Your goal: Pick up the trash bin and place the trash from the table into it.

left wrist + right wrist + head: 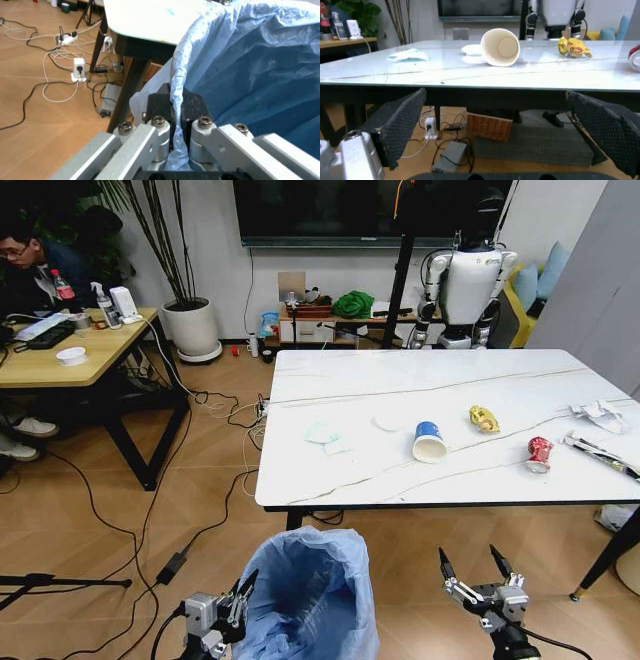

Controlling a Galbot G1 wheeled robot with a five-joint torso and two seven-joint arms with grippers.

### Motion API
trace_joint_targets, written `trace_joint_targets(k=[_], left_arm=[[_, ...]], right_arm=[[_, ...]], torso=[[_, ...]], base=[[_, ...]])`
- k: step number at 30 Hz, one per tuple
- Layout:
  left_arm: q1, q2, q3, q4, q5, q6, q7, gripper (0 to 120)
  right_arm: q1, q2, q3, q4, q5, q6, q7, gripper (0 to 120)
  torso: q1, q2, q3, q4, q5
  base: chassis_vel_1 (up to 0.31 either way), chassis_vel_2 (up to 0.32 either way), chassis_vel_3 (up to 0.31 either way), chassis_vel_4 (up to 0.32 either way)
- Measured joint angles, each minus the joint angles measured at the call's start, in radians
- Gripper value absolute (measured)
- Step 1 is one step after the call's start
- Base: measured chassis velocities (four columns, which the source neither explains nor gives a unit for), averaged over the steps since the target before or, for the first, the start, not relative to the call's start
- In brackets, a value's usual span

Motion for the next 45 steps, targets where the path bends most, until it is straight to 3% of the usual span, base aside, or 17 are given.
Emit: trace_joint_targets(k=[11, 16, 30, 38, 45], left_arm=[[0.002, -0.002, 0.001, 0.000, 0.002, -0.001, 0.000, 0], [0.000, -0.007, 0.007, 0.003, 0.005, -0.046, -0.047, 0], [0.012, -0.020, 0.002, 0.014, 0.030, -0.071, -0.063, 0], [0.015, -0.039, -0.013, 0.033, 0.008, -0.039, -0.026, 0], [0.012, -0.042, -0.025, 0.030, -0.003, -0.022, -0.019, 0]], right_arm=[[0.000, 0.000, 0.000, -0.001, -0.001, 0.000, 0.000, 100], [-0.001, 0.000, 0.000, -0.002, -0.001, 0.001, 0.000, 100], [-0.002, -0.006, -0.014, -0.011, -0.003, 0.001, 0.006, 100], [0.027, -0.174, -0.011, 0.014, 0.033, -0.048, 0.103, 100], [0.063, -0.263, 0.009, 0.058, 0.095, -0.095, 0.198, 97]], torso=[[0.026, 0.059, 0.033, 0.0000, 0.0000], [0.041, 0.090, 0.049, 0.0000, 0.0001], [0.044, 0.096, 0.052, -0.0003, 0.0002], [0.042, 0.091, 0.049, -0.0002, 0.0004], [0.041, 0.089, 0.048, 0.0000, 0.0002]], base=[[0.000, 0.000, 0.000, 0.000], [0.000, 0.000, 0.000, 0.000], [0.000, 0.000, 0.000, 0.000], [0.000, 0.000, 0.000, 0.000], [0.000, 0.000, 0.000, 0.000]])
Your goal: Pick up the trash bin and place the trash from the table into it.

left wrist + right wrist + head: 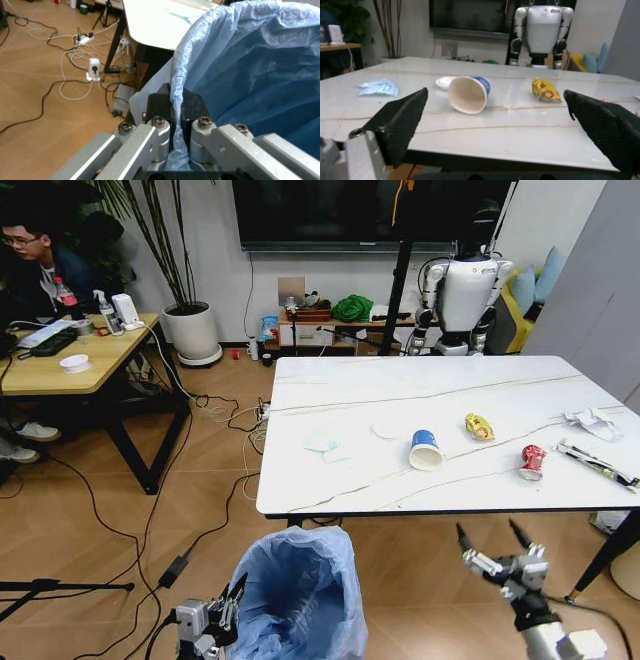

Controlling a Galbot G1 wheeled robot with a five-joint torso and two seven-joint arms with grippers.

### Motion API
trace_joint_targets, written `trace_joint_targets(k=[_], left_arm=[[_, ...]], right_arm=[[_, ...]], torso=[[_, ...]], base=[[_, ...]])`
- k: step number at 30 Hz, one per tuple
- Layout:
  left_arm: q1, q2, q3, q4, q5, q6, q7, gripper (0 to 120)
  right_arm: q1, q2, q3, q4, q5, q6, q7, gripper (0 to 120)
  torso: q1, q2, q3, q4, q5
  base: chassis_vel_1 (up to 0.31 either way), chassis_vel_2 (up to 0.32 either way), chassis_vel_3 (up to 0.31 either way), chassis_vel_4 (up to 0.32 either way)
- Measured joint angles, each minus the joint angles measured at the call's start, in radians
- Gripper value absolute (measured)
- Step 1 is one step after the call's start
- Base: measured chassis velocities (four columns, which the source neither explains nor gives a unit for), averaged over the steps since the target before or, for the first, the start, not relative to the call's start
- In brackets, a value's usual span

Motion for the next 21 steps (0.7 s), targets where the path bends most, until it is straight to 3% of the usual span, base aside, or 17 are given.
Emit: trace_joint_targets(k=[3, 6, 8, 10, 12, 14, 21], left_arm=[[0.007, -0.011, -0.008, 0.000, 0.001, -0.001, 0.004, 0], [0.027, -0.043, -0.021, -0.004, 0.013, -0.008, 0.015, 0], [0.029, -0.051, -0.023, -0.006, 0.015, -0.010, 0.016, 0], [0.039, -0.070, -0.031, -0.011, 0.021, -0.013, 0.021, 0], [0.040, -0.073, -0.033, -0.011, 0.022, -0.013, 0.022, 0], [0.050, -0.086, -0.042, -0.017, 0.023, -0.013, 0.023, 0], [0.074, -0.107, -0.050, -0.025, 0.021, -0.003, 0.025, 0]], right_arm=[[0.018, -0.038, 0.000, -0.001, 0.036, -0.018, 0.008, 92], [0.078, -0.127, -0.031, -0.022, 0.114, -0.083, 0.034, 98], [0.097, -0.150, -0.040, -0.033, 0.128, -0.099, 0.038, 100], [0.162, -0.238, -0.082, -0.078, 0.167, -0.140, 0.050, 100], [0.172, -0.251, -0.090, -0.086, 0.171, -0.144, 0.052, 100], [0.229, -0.315, -0.140, -0.139, 0.197, -0.162, 0.060, 100], [0.345, -0.385, -0.264, -0.255, 0.237, -0.171, 0.061, 100]], torso=[[0.000, -0.001, 0.000, -0.0001, -0.0002], [-0.001, -0.002, -0.001, 0.0000, 0.0000], [-0.001, -0.002, -0.001, 0.0001, 0.0001], [-0.001, -0.003, -0.001, 0.0002, 0.0002], [-0.001, -0.003, -0.001, 0.0001, -0.0002], [-0.001, -0.003, -0.002, 0.0001, 0.0000], [-0.002, -0.004, -0.002, -0.0001, -0.0001]], base=[[0.000, 0.000, 0.000, 0.000], [0.000, 0.000, 0.000, 0.000], [0.000, 0.000, 0.000, 0.000], [0.000, 0.000, 0.000, 0.000], [0.000, 0.000, 0.000, 0.000], [0.000, 0.000, 0.000, 0.000], [0.000, 0.000, 0.000, 0.000]])
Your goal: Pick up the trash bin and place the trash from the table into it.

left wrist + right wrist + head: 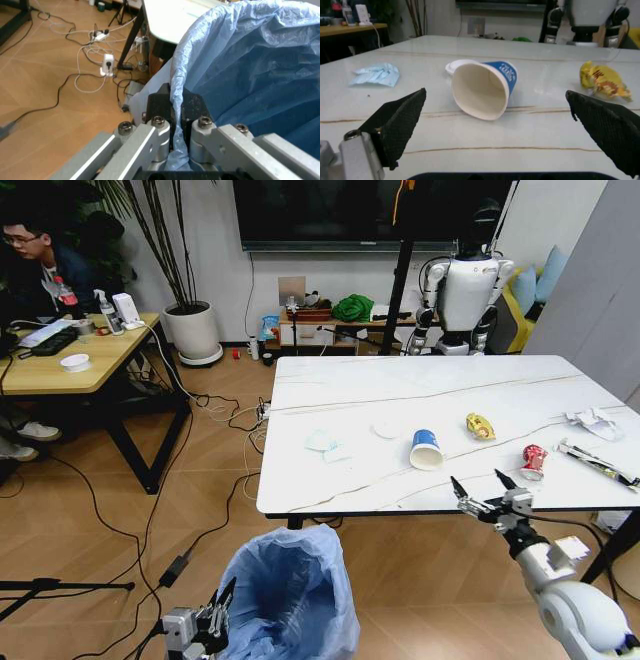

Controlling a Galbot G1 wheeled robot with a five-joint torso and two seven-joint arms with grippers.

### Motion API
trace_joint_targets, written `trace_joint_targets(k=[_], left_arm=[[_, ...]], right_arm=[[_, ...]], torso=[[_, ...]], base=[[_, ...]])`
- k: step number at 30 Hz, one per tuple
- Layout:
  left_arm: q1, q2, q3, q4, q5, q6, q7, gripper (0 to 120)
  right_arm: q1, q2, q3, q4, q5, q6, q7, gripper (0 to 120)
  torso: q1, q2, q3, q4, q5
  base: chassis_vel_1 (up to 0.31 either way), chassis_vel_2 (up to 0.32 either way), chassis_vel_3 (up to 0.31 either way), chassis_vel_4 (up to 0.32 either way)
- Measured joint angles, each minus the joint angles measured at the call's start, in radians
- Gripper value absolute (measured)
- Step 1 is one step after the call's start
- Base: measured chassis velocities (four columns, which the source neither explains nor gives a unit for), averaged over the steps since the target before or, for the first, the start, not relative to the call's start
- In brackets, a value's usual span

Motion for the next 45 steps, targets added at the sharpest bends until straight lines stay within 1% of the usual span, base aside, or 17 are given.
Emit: trace_joint_targets(k=[3, 4, 7, 9, 13, 20, 27, 29, 30, 33, 34, 37, 38, 41, 42, 44, 45], left_arm=[[0.010, -0.020, 0.002, 0.000, -0.003, 0.003, 0.001, 0], [0.010, -0.020, 0.002, 0.000, -0.003, 0.003, 0.001, 0], [0.016, -0.037, 0.007, -0.003, -0.013, 0.016, -0.004, 0], [0.017, -0.039, 0.007, -0.003, -0.013, 0.018, -0.006, 0], [0.031, -0.052, 0.012, -0.012, -0.011, 0.038, -0.029, 0], [0.058, -0.076, 0.041, -0.047, 0.004, 0.084, -0.099, 0], [0.058, -0.092, 0.044, -0.057, 0.012, 0.086, -0.120, 0], [0.054, -0.096, 0.045, -0.062, 0.012, 0.084, -0.121, 0], [0.054, -0.096, 0.045, -0.062, 0.012, 0.084, -0.121, 0], [0.050, -0.096, 0.043, -0.062, 0.012, 0.083, -0.121, 0], [0.050, -0.096, 0.043, -0.062, 0.012, 0.083, -0.121, 0], [0.042, -0.094, 0.040, -0.058, 0.009, 0.081, -0.121, 0], [0.042, -0.094, 0.040, -0.058, 0.009, 0.081, -0.121, 0], [0.034, -0.093, 0.042, -0.049, 0.007, 0.081, -0.121, 0], [0.034, -0.093, 0.042, -0.049, 0.007, 0.081, -0.121, 0], [0.030, -0.092, 0.043, -0.046, 0.004, 0.083, -0.121, 0], [0.030, -0.092, 0.043, -0.046, 0.004, 0.083, -0.121, 0]], right_arm=[[0.090, -0.025, -0.092, -0.097, 0.016, 0.003, -0.001, 100], [0.090, -0.025, -0.092, -0.097, 0.016, 0.003, -0.001, 100], [0.184, -0.036, -0.156, -0.168, 0.032, 0.002, -0.001, 100], [0.191, -0.037, -0.160, -0.173, 0.034, 0.001, -0.001, 100], [0.275, -0.048, -0.201, -0.227, 0.051, -0.002, -0.001, 100], [0.361, -0.050, -0.246, -0.303, 0.061, -0.003, -0.003, 100], [0.415, -0.040, -0.283, -0.351, 0.061, -0.003, -0.008, 99], [0.431, -0.032, -0.300, -0.360, 0.062, -0.004, -0.006, 88], [0.431, -0.032, -0.300, -0.360, 0.062, -0.004, -0.006, 88], [0.435, -0.026, -0.303, -0.362, 0.062, -0.006, -0.005, 77], [0.435, -0.026, -0.303, -0.362, 0.062, -0.006, -0.005, 77], [0.439, -0.026, -0.303, -0.368, 0.061, -0.006, -0.005, 61], [0.439, -0.026, -0.303, -0.368, 0.061, -0.006, -0.005, 61], [0.440, -0.028, -0.302, -0.369, 0.061, -0.006, -0.003, 46], [0.440, -0.028, -0.302, -0.369, 0.061, -0.006, -0.003, 46], [0.438, -0.028, -0.299, -0.367, 0.060, -0.008, 0.001, 34], [0.438, -0.028, -0.299, -0.367, 0.060, -0.008, 0.001, 34]], torso=[[0.000, -0.001, 0.000, 0.0000, 0.0001], [0.000, -0.001, 0.000, 0.0000, 0.0001], [0.000, -0.001, 0.000, 0.0000, 0.0004], [0.000, -0.001, 0.000, 0.0001, 0.0002], [0.000, -0.001, -0.001, 0.0004, 0.0001], [-0.001, -0.002, -0.001, 0.0000, 0.0001], [-0.001, -0.002, -0.001, 0.0001, -0.0001], [-0.001, -0.002, -0.001, 0.0002, 0.0001], [-0.001, -0.002, -0.001, 0.0002, 0.0001], [-0.001, -0.002, -0.001, 0.0002, 0.0000], [-0.001, -0.002, -0.001, 0.0002, 0.0000], [-0.001, -0.002, -0.001, 0.0000, -0.0001], [-0.001, -0.002, -0.001, 0.0000, -0.0001], [-0.001, -0.002, -0.001, 0.0001, -0.0001], [-0.001, -0.002, -0.001, 0.0001, -0.0001], [-0.001, -0.002, -0.001, 0.0001, 0.0000], [-0.001, -0.002, -0.001, 0.0001, 0.0000]], base=[[0.000, 0.000, 0.000, 0.000], [0.000, 0.000, 0.000, 0.000], [0.000, 0.000, 0.000, 0.000], [0.000, 0.000, 0.000, 0.000], [0.000, 0.000, 0.000, 0.000], [0.000, 0.000, 0.000, 0.000], [0.000, 0.000, 0.000, 0.000], [0.000, 0.000, 0.000, 0.000], [0.000, 0.000, 0.000, 0.000], [0.000, 0.000, 0.000, 0.000], [0.000, 0.000, 0.000, 0.000], [0.000, 0.000, 0.000, 0.000], [0.000, 0.000, 0.000, 0.000], [0.000, 0.000, 0.000, 0.000], [0.000, 0.000, 0.000, 0.000], [0.000, 0.000, 0.000, 0.000], [0.000, 0.000, 0.000, 0.000]])
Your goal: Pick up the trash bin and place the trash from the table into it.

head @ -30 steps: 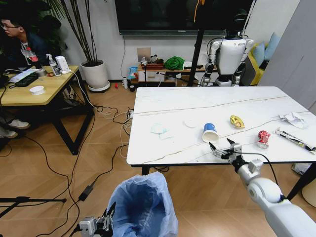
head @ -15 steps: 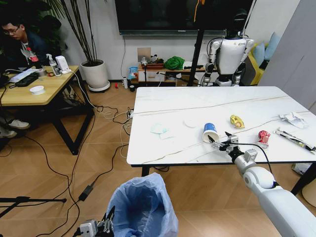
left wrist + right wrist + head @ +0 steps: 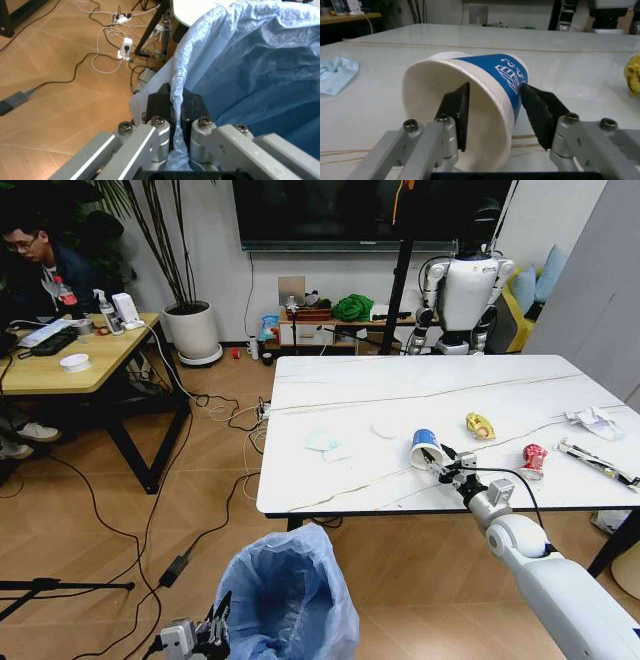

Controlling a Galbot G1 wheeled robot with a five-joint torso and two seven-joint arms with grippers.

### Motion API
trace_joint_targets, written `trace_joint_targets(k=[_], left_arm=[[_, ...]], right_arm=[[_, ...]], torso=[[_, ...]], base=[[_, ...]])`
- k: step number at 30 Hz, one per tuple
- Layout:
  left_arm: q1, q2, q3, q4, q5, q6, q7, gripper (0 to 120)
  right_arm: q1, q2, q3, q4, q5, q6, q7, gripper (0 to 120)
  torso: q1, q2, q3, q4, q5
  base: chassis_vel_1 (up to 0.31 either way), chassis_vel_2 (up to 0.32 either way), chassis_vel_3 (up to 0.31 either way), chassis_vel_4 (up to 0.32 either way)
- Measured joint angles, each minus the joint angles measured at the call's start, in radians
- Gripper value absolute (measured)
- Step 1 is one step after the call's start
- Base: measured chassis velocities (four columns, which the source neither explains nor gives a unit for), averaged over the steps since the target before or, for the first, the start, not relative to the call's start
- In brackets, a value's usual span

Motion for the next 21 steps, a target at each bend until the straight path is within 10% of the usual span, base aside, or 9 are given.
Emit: trace_joint_targets(k=[8, 21], left_arm=[[-0.009, 0.003, 0.007, 0.004, -0.006, 0.002, -0.002, 0], [-0.042, 0.030, 0.075, 0.036, -0.016, 0.008, -0.043, 0]], right_arm=[[-0.006, 0.000, 0.010, 0.012, 0.000, -0.010, 0.006, 1], [-0.176, -0.063, 0.158, 0.211, 0.026, -0.033, 0.020, 0]], torso=[[0.000, 0.000, 0.000, 0.0001, 0.0000], [0.000, 0.000, 0.000, 0.0001, 0.0001]], base=[[0.000, 0.000, 0.000, 0.000], [0.000, 0.000, 0.000, 0.000]])
